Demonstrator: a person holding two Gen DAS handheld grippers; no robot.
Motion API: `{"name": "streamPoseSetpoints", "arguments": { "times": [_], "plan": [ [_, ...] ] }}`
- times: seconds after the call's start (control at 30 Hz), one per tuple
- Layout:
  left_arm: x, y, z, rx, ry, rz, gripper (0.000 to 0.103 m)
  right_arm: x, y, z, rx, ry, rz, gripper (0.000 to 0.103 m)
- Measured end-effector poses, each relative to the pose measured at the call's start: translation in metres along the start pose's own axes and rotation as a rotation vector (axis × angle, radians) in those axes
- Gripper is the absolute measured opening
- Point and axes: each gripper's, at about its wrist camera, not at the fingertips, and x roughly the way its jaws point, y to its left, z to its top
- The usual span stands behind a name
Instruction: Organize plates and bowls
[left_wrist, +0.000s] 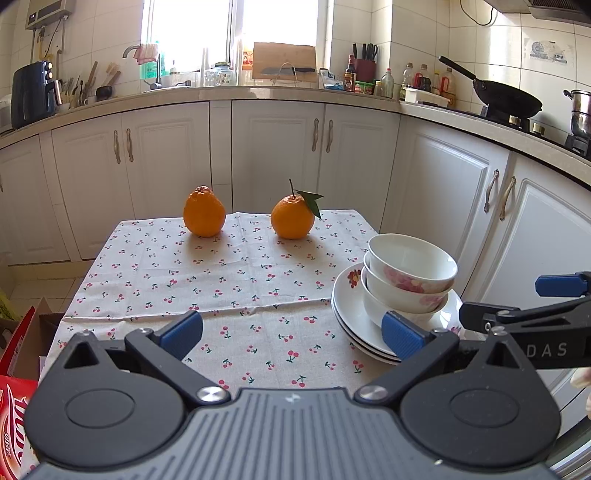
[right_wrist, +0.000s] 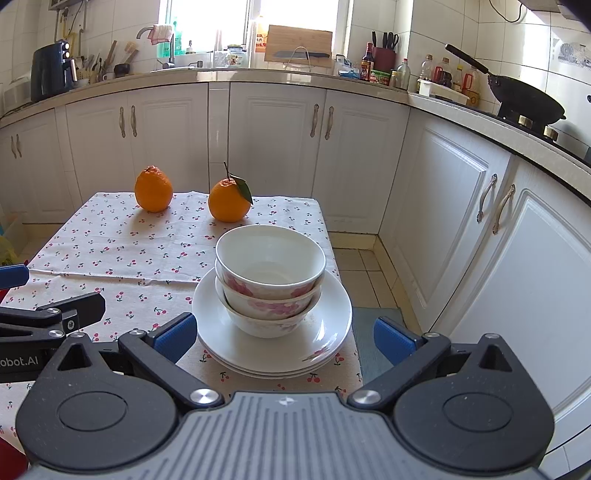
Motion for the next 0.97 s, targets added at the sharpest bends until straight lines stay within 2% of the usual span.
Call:
{"name": "streamPoseSetpoints", "arguments": {
  "times": [0.97],
  "plan": [
    [-0.0025,-0.0003,0.0014,-0.005,-0.005,0.001,0.102,-0.0048,0.0026,0.0021,-0.017,-0.012,-0.016,0.103]
  ]
}}
